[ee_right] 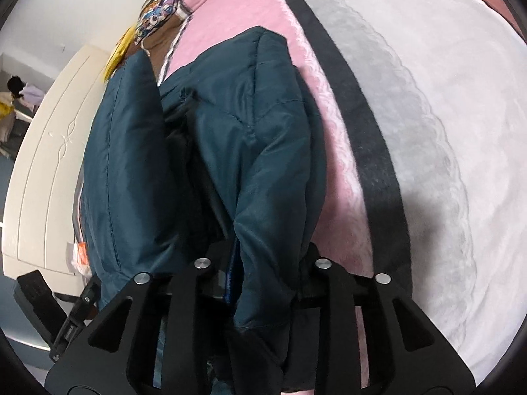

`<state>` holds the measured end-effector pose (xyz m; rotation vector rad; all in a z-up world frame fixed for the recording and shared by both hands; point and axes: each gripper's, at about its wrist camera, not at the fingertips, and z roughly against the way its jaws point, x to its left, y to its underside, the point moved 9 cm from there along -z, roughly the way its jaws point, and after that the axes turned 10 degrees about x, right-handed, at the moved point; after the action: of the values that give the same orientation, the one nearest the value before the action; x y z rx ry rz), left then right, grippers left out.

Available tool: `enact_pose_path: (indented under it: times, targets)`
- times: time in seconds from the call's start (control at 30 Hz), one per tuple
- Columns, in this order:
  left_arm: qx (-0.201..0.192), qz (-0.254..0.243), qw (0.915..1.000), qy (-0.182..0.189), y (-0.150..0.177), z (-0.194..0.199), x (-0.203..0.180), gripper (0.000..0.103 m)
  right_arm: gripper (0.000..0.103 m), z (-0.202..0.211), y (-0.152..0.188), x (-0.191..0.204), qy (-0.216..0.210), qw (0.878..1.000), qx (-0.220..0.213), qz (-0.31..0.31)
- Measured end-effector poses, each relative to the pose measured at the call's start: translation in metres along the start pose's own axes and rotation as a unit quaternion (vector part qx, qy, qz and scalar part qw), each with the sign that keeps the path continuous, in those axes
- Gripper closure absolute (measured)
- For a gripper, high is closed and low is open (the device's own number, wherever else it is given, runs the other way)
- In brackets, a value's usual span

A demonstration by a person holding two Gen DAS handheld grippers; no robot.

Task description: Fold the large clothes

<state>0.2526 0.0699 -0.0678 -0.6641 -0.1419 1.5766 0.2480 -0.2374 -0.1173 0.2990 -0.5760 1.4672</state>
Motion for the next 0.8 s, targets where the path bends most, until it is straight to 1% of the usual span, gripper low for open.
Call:
enact_pose_path:
  times: [0.03, 0.07, 0.1, 0.13, 0.27, 0.3, 0.33, 0.4, 0.53, 0.73, 0.8]
  targets:
    - [0.0, 0.002, 1.0, -0.003, 0.001, 0.001, 0.001, 0.043, 0.072, 0.004, -0.004, 0.004, 0.002, 1.0, -0.002, 0.0]
    - [-0.001, 0.002, 1.0, -0.007, 0.001, 0.004, 0.002, 0.042, 0.068, 0.007, -0.007, 0.006, 0.002, 1.0, -0.006, 0.001]
    - [-0.002, 0.001, 1.0, -0.009, 0.001, 0.006, 0.002, 0.039, 0.065, 0.014, -0.006, 0.006, 0.005, 1.0, -0.011, 0.004]
    - [-0.005, -0.001, 0.9999, -0.011, 0.002, 0.01, 0.001, 0.037, 0.064, 0.021, -0.005, 0.007, 0.011, 1.0, -0.017, 0.006]
    - [-0.015, -0.004, 0.9997, -0.019, 0.003, 0.027, -0.002, 0.036, 0.06, 0.047, 0.003, 0.011, 0.022, 0.999, -0.042, 0.016]
    - [-0.017, -0.003, 0.9996, -0.021, 0.004, 0.03, -0.002, 0.033, 0.06, 0.053, 0.006, 0.014, 0.022, 0.998, -0.049, 0.023]
    - [-0.019, -0.002, 0.9995, -0.026, 0.005, 0.035, -0.002, 0.031, 0.059, 0.061, 0.011, 0.018, 0.025, 0.998, -0.057, 0.032]
    - [-0.022, -0.003, 0.9989, -0.042, 0.007, 0.043, -0.002, 0.029, 0.058, 0.073, 0.022, 0.026, 0.033, 0.996, -0.069, 0.049]
    - [-0.026, 0.001, 0.9977, -0.062, 0.013, 0.058, -0.003, 0.028, 0.058, 0.092, 0.048, 0.047, 0.057, 0.989, -0.093, 0.096]
    - [-0.029, 0.01, 0.9945, -0.1, 0.028, 0.077, -0.002, 0.027, 0.058, 0.099, 0.087, 0.073, 0.071, 0.981, -0.111, 0.141]
    - [-0.029, 0.011, 0.994, -0.105, 0.034, 0.082, -0.003, 0.027, 0.058, 0.098, 0.099, 0.079, 0.082, 0.978, -0.116, 0.151]
